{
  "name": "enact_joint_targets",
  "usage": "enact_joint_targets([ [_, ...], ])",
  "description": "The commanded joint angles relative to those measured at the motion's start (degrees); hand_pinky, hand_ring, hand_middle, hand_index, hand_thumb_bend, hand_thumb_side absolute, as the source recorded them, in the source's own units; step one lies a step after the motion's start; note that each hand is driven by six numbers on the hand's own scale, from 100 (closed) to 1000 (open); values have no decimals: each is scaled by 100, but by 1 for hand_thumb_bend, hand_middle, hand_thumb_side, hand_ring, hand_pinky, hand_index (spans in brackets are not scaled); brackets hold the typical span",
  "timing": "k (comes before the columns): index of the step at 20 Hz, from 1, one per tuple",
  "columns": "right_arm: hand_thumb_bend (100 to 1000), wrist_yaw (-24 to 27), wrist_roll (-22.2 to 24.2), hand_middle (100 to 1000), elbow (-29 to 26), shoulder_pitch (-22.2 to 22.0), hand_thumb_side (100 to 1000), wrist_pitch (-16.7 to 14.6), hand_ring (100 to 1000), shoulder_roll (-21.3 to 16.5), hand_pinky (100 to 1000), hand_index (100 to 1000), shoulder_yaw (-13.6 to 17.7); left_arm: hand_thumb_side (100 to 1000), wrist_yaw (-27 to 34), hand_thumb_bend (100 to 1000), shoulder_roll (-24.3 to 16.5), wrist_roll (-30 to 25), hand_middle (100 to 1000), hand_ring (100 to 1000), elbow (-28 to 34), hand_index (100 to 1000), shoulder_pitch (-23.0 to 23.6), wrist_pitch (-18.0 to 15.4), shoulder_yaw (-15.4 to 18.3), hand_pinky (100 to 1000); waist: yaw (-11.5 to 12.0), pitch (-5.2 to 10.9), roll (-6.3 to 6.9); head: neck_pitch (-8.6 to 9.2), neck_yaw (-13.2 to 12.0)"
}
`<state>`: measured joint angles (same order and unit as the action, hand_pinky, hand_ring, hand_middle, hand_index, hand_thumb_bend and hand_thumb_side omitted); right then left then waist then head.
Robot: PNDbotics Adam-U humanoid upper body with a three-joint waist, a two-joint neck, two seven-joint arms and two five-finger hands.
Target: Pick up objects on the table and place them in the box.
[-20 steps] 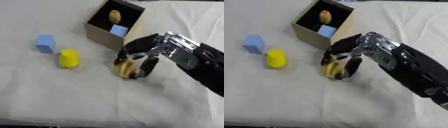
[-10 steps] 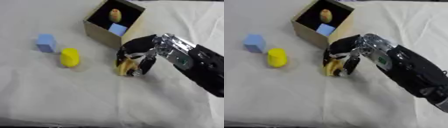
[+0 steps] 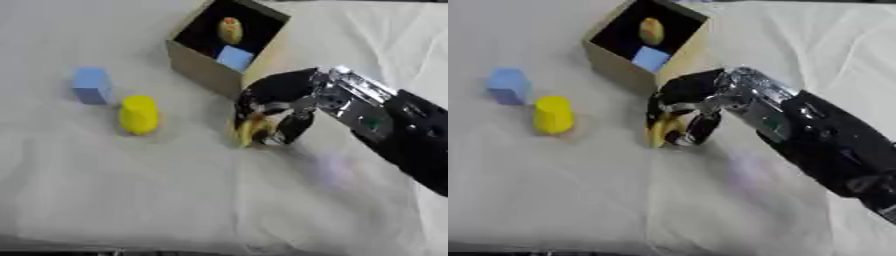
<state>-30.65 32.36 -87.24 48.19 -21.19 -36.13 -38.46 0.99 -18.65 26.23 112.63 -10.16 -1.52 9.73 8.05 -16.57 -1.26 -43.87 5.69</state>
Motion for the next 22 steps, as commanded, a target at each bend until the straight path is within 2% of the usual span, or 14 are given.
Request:
enact_joint_targets([
  [1,100,368,55,456,-671,127,100,258,701,-432,849,628,253,612,-1,357,-107,-1,592,632,85,743,-25,-20,18,697,-26,146,3,-24,-15],
  [6,161,968,168,454,-1604,424,100,800,698,-774,847,631,677,611,-27,357,-118,-7,593,633,91,744,-6,-17,21,697,-82,195,-10,-24,-33],
  [8,196,1084,146,451,-1761,610,100,1016,698,-749,847,632,857,611,-34,356,-118,-11,593,633,94,744,0,-17,18,697,-94,214,-16,-24,-35],
  [10,207,1103,128,450,-1673,825,100,1204,698,-612,847,632,990,610,-42,357,-118,-19,594,634,97,744,4,-17,16,697,-91,230,-21,-24,-32],
  [13,246,929,111,455,-1223,1179,100,1325,703,-320,846,639,1070,610,-44,357,-120,-20,594,634,96,744,12,-15,15,697,-65,240,-29,-24,-27],
  [15,246,701,102,460,-730,1441,100,1307,706,-37,847,645,1059,611,-38,356,-123,-25,594,634,93,744,8,-14,7,697,-44,240,-34,-17,-17],
  [22,254,-329,-219,471,1265,2023,100,762,716,929,846,658,1135,613,-10,354,-130,-47,594,635,79,743,-22,-12,-12,697,41,192,-30,44,50],
])
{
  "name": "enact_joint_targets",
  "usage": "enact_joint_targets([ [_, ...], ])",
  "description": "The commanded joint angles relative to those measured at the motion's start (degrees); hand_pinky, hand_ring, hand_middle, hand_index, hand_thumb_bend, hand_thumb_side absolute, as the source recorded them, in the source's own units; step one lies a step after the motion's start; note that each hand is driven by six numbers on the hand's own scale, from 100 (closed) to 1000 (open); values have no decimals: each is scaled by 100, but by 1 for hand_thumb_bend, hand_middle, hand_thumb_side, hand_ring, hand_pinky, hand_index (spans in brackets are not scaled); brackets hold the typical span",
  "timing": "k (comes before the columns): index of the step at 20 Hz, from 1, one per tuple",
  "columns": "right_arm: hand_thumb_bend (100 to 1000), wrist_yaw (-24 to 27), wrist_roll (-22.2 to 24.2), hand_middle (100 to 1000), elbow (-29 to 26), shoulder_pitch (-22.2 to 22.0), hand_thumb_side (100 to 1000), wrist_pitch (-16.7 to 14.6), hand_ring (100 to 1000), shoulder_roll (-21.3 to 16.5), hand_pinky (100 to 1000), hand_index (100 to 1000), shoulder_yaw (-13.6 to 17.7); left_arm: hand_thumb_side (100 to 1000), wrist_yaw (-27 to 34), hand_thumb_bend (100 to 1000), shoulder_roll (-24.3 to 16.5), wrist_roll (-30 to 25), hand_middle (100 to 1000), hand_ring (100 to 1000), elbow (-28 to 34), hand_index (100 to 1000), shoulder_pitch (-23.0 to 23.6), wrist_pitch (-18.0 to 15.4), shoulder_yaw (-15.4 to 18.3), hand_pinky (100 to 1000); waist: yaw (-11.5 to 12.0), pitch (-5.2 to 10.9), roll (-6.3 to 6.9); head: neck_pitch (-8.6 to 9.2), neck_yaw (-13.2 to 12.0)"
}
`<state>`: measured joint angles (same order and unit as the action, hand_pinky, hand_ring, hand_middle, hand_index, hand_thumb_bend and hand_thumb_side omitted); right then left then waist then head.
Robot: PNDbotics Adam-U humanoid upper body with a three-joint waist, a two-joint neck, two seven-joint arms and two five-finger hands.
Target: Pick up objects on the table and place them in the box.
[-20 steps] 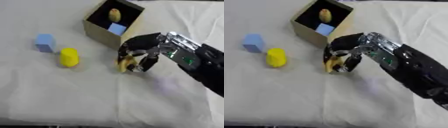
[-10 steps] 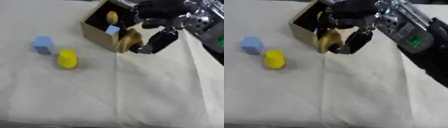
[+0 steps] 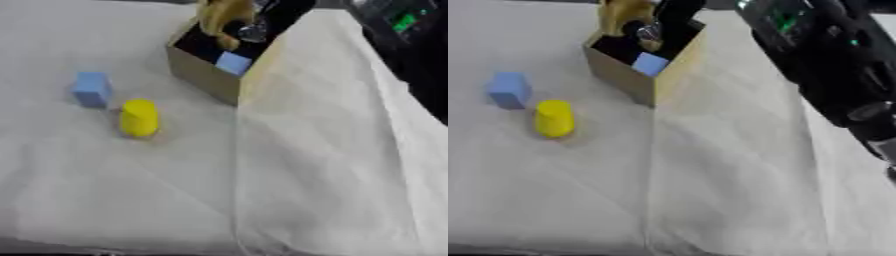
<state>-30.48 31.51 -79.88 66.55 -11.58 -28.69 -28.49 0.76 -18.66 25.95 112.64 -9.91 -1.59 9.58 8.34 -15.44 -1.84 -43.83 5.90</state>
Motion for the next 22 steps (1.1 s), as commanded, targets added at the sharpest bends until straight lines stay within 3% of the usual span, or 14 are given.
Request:
enact_joint_targets([
  [1,246,-481,-211,473,742,217,100,-287,718,274,847,659,171,613,18,354,-129,-20,594,635,77,743,-51,-5,1,697,20,71,29,40,34],
  [6,273,-1144,-553,498,1641,256,100,-642,731,587,846,671,318,614,36,353,-126,-30,594,635,73,743,-79,-8,-9,696,53,29,38,40,42],
  [10,265,-1447,-712,535,2006,229,100,-890,761,672,853,717,361,614,48,352,-124,-29,594,636,69,743,-84,-10,-9,696,60,10,38,38,39],
  [14,208,-1544,-636,804,2144,218,100,-1036,906,735,899,902,378,615,55,352,-120,-37,594,636,67,743,-88,-11,-15,696,60,6,42,37,45],
  [22,222,-1645,-648,855,2064,205,118,-991,939,707,916,932,469,615,57,352,-118,-43,594,637,64,743,-82,-12,-13,696,52,14,45,25,28],
])
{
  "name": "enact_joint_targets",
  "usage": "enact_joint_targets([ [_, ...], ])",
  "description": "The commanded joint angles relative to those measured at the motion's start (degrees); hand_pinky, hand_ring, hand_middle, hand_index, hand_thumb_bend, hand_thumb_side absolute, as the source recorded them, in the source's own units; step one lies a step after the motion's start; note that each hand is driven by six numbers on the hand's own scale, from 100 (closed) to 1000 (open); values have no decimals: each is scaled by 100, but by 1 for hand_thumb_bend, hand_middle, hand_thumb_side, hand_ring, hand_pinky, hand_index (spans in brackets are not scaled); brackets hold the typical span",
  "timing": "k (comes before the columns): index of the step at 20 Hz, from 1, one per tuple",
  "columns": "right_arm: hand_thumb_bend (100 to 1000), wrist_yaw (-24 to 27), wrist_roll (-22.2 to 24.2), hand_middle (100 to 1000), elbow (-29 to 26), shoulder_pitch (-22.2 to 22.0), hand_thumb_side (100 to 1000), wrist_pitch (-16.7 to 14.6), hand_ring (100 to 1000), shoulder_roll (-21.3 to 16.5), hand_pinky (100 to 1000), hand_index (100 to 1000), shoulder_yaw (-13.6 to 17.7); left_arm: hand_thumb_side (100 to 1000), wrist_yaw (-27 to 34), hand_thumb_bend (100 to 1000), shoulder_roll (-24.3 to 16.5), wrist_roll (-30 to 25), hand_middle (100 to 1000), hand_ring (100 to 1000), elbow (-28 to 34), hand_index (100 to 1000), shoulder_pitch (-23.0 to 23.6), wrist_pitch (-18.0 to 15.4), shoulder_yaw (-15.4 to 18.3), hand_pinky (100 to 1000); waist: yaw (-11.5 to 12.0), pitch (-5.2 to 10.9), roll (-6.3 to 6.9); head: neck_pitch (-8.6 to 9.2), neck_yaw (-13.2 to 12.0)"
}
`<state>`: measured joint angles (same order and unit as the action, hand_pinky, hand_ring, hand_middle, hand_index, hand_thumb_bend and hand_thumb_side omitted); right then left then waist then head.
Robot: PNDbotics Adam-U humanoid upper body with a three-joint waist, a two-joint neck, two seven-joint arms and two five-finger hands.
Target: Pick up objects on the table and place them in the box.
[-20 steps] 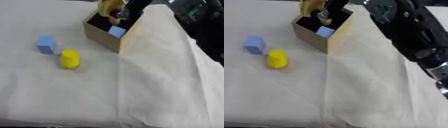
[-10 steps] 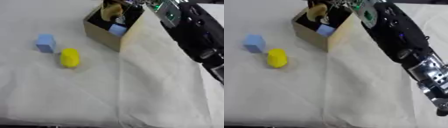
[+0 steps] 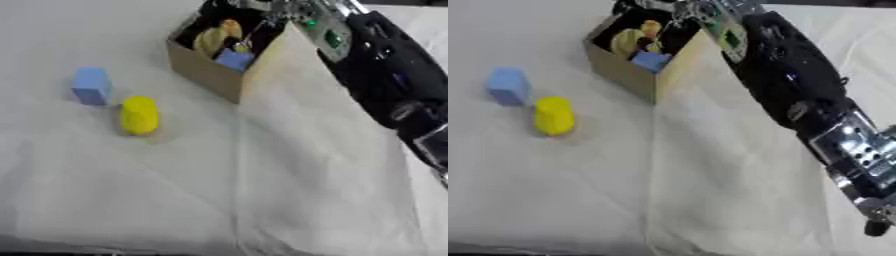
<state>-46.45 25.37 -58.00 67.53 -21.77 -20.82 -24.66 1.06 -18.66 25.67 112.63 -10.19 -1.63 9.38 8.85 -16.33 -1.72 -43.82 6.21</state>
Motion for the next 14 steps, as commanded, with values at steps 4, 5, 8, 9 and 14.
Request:
enact_joint_targets([
  [4,182,35,-99,836,-278,74,100,113,926,-129,912,921,129,614,23,351,-115,-18,595,638,66,742,-54,-8,8,696,-4,113,41,18,-19],
  [5,174,95,-124,832,-375,60,100,141,923,-157,911,919,145,614,21,351,-112,-18,595,638,67,742,-55,-8,8,696,-5,116,45,17,-25],
  [8,100,394,-172,804,-897,-16,100,261,904,-366,906,902,173,610,-3,351,-137,-19,595,639,67,743,-79,0,9,696,-15,121,53,3,-55],
  [9,100,529,-171,795,-1140,-57,100,318,896,-489,903,896,175,607,-26,350,-178,-24,596,639,61,743,-108,9,6,697,-23,123,53,-5,-67],
  [14,100,1580,-173,760,-3004,-645,100,854,871,-1488,895,868,295,579,-413,356,-861,-234,608,652,-163,753,-634,205,-178,707,-121,143,66,-29,-165],
])
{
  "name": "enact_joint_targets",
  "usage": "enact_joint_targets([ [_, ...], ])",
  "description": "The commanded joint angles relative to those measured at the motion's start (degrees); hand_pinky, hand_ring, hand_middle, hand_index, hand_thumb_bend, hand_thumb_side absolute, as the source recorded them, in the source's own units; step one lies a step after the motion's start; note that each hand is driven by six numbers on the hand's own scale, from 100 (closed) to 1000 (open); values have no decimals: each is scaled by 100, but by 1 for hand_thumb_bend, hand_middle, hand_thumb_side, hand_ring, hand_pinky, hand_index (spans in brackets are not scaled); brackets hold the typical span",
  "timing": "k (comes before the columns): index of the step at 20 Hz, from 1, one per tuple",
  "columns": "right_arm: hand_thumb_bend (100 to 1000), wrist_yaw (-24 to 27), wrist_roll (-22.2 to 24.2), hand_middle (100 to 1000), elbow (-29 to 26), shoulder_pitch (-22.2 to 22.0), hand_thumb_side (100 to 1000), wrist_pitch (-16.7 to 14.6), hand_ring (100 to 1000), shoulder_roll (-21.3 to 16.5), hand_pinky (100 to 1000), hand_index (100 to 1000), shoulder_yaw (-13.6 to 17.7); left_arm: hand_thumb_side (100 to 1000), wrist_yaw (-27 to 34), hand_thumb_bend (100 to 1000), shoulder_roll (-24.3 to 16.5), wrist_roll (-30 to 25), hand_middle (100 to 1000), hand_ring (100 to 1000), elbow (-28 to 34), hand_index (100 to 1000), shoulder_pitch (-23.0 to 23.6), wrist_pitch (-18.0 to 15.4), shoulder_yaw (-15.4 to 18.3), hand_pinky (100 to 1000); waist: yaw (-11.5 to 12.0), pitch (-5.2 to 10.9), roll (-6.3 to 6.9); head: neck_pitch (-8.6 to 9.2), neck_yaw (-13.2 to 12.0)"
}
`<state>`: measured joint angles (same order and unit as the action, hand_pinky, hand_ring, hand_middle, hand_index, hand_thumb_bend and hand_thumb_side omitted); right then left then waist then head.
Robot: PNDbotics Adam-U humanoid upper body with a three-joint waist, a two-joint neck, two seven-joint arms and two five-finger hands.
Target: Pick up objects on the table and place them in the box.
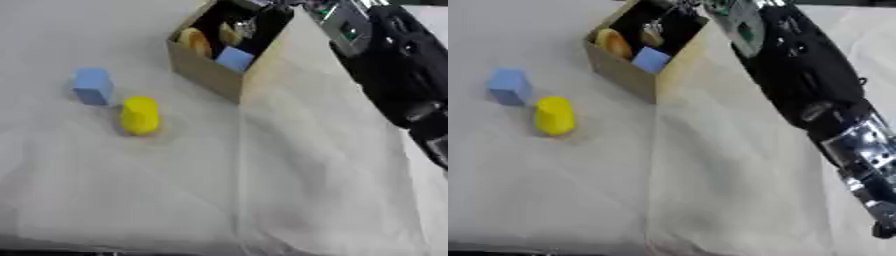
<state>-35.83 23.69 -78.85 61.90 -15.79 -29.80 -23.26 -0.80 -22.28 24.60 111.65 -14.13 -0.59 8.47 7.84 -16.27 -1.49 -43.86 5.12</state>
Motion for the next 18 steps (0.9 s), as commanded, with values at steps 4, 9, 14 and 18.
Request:
enact_joint_targets([
  [4,100,1422,-102,731,-2480,-926,100,846,855,-1323,899,842,554,577,-1123,402,-1387,-738,665,706,-687,795,-1019,497,-487,742,-139,161,67,-26,-125],
  [9,100,2236,-472,710,-3493,-1919,253,1286,845,-1615,910,823,1129,551,-2255,488,-2333,-2127,712,750,-1816,839,-2015,816,-1121,786,-276,181,90,-26,-209],
  [14,100,2504,-867,697,-3572,-2473,261,1118,838,-1551,910,811,1542,504,-3048,598,-2902,-3951,750,777,-3106,880,-3072,434,-1897,825,-395,212,124,-26,-297],
  [18,100,2515,-1005,693,-3574,-2631,267,1038,834,-1556,910,808,1644,492,-3145,668,-2964,-5047,775,800,-3956,906,-3724,5,-2444,845,-408,235,139,-26,-262],
])
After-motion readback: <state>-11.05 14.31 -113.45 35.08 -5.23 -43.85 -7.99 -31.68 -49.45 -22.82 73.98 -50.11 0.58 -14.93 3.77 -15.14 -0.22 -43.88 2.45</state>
